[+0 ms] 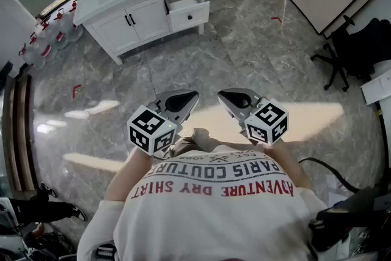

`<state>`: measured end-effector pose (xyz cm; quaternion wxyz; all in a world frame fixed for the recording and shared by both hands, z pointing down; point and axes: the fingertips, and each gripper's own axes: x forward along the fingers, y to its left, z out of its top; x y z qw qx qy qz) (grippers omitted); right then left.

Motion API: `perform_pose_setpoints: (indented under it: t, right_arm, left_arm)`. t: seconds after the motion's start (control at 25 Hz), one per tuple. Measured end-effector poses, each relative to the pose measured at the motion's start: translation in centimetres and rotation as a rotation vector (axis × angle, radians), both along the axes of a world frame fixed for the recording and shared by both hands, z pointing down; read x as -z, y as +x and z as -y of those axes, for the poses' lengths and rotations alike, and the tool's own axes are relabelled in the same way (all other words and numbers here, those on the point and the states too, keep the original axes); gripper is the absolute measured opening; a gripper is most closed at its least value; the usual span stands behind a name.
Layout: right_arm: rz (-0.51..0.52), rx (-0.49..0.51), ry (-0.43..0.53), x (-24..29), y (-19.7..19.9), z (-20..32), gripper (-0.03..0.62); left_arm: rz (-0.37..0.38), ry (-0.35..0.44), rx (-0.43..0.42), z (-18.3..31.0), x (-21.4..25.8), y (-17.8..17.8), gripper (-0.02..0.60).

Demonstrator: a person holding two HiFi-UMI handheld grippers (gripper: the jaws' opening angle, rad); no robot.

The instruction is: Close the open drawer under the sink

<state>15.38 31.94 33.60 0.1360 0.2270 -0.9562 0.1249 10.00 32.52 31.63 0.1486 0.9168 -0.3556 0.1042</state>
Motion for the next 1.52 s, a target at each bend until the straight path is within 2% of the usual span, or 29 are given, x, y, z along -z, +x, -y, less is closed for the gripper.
perform_pose_setpoints:
  t: [0.56,0.96,1.16,1.32,1.52]
  right_arm:
    - [0.002,-0.011,-0.004,0.0,-0.3,0.1,0.0]
    - [0.058,-0.02,-0.023,0.6,-0.2,0.3,0.002]
    - [0.047,-0.02,-0.023,0.4,0.2,0.1,0.002]
    - [0.026,-0.009,-0.018,0.1,0.5,-0.1,0.002]
    - [0.054,-0.008,-0.055,0.0,1.6,-0.2,0.002]
  left_arm:
    - [-0.007,-0.009,0.003,0.3,-0.1,-0.5,0.0]
    - [-0.018,-0.012,0.022,0.4,-0.2,-0.6,0.0]
    - [0.007,-0.006,0.029,0.3,-0.5,-0.4,0.0]
    - [-0.024,-0.025,0.035,0.6,-0.3,0.1,0.0]
    - [-0.035,-0.041,0.04,0.7,-0.2,1.0,0.0]
